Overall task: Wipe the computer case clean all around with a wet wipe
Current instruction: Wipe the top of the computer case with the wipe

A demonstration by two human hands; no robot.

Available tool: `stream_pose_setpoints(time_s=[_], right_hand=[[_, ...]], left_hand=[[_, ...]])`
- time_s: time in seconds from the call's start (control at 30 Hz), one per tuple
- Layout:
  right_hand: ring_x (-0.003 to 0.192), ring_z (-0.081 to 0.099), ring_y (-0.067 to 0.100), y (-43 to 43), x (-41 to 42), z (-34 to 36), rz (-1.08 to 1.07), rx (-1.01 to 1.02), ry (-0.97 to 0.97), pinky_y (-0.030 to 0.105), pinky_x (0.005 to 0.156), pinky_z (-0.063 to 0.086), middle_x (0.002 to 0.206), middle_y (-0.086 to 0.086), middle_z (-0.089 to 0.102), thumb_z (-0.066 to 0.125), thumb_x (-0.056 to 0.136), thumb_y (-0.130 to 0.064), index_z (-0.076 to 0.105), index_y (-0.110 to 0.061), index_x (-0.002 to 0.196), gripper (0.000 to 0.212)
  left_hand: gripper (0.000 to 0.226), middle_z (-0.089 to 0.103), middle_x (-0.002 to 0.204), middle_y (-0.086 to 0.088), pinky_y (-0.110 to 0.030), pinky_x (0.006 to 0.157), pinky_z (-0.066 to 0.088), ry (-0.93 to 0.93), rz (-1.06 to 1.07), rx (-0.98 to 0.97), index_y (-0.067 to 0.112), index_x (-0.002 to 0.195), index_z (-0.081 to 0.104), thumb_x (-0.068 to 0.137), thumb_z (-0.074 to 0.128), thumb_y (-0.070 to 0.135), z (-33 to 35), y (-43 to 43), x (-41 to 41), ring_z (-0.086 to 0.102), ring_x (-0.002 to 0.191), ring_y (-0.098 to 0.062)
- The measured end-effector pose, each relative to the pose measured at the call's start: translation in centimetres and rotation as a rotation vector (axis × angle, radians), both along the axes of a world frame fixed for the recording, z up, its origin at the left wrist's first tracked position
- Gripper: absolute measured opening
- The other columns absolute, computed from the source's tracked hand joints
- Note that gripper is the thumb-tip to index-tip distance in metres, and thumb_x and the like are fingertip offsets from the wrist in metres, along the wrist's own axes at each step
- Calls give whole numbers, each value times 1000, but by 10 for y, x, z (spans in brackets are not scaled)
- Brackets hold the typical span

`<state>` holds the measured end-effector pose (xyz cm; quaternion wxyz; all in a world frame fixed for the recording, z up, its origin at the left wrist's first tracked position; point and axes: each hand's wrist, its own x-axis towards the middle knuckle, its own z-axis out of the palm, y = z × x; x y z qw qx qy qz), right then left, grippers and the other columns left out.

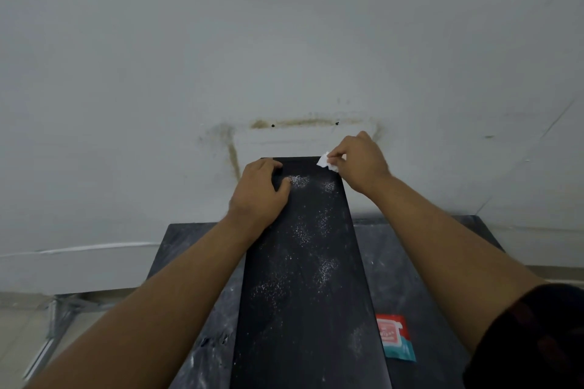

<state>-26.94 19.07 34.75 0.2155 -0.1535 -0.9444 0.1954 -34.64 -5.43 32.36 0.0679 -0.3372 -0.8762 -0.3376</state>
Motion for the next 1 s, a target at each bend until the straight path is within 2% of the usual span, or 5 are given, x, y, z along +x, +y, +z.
stream_pose_setpoints(time_s=[0.1, 0.2, 0.37, 0.57, 1.0], right_hand=[[103, 49, 16, -7, 1, -2, 121, 22, -12, 41, 94, 47, 95, -14, 70, 80, 94, -29, 85, -29, 101, 8], [109, 55, 24, -1, -3, -1, -89, -5, -1, 43, 95, 50, 99, -2, 71, 79, 94, -34, 84, -36, 100, 8], [106, 48, 17, -20, -11, 6, 152, 58, -87, 40, 94, 43, 97, -18, 65, 76, 98, -29, 84, -29, 105, 12], [111, 49, 19, -13, -9, 5, -58, 136, -81, 39, 93, 38, 99, -16, 73, 74, 99, -33, 83, -38, 101, 11], [113, 46, 14, -27, -10, 18, -106, 224, -221, 32, 86, 29, 103, -19, 73, 70, 96, -29, 80, -40, 101, 15]], left_hand=[[43, 61, 139, 3, -24, 107, 38, 2, 1, -3, 17, 141, 61, 104, 60, 38, -1, 0, -1, 47, 136, -14], [42, 61, 137, 3, -22, 105, 37, 4, -3, -10, 17, 140, 61, 104, 60, 39, -1, 0, 0, 48, 134, -14], [42, 62, 136, 2, -24, 105, 39, 16, -7, -11, 17, 139, 62, 104, 61, 39, -1, 0, -2, 50, 132, -15], [42, 62, 136, 4, -23, 104, 38, 7, -2, -2, 18, 140, 61, 104, 60, 39, -2, -1, -1, 50, 132, -14], [41, 62, 138, 3, -28, 108, 42, -7, -8, 6, 17, 140, 62, 104, 61, 39, -1, -1, -1, 50, 133, -15]])
